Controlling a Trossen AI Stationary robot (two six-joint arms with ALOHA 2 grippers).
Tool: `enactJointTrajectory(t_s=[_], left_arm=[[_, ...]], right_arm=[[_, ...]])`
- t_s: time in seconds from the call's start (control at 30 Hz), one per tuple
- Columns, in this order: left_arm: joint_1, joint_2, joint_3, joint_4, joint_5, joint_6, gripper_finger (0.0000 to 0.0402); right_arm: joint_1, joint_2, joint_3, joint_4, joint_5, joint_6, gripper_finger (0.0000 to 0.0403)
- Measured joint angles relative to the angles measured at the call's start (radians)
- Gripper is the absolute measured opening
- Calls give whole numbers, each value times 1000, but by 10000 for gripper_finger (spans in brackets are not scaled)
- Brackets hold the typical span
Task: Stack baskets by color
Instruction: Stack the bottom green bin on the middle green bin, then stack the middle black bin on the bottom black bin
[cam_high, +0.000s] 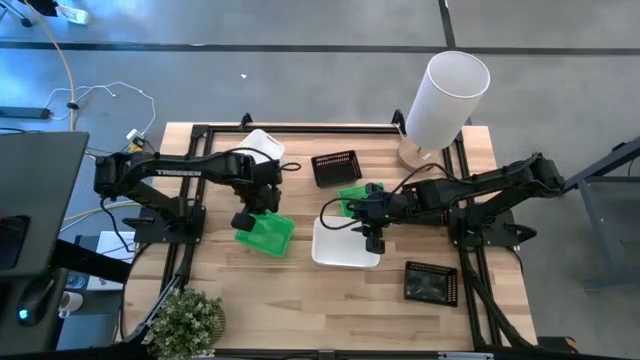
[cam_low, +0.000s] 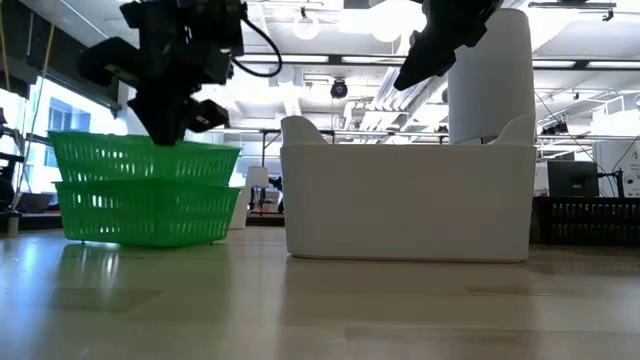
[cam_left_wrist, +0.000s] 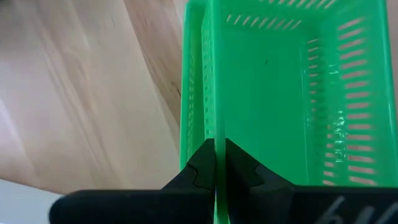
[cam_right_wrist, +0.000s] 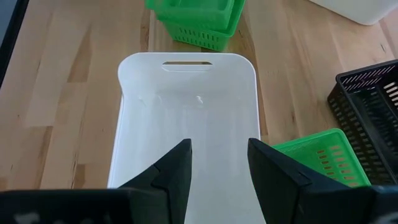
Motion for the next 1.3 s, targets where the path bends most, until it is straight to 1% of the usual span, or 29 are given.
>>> enactJointTrajectory(t_s=[0.17, 0.33, 0.53, 0.7, 0.9, 1.03, 1.17, 1.3], left_arm=[[0, 37, 0, 1, 3, 0, 0], [11, 61, 0, 1, 29, 0, 0], [11, 88, 0, 1, 27, -16, 5], [11, 93, 0, 1, 12, -32, 34], [11, 93, 0, 1, -15, -62, 90], [11, 93, 0, -7, -18, -63, 123], [11, 90, 0, -31, -20, -62, 138], [11, 69, 0, -33, -25, -55, 140]], right_arm=[[0, 0, 0, 0, 0, 0, 144], [0, 0, 0, 0, -1, 0, 144], [0, 0, 0, -2, -2, 0, 144], [0, 0, 0, -7, -4, 3, 144], [0, 0, 0, -7, 1, 8, 144], [0, 0, 0, -24, 2, 56, 144], [0, 0, 0, -85, 3, 97, 144], [0, 0, 0, -146, 21, 136, 144]])
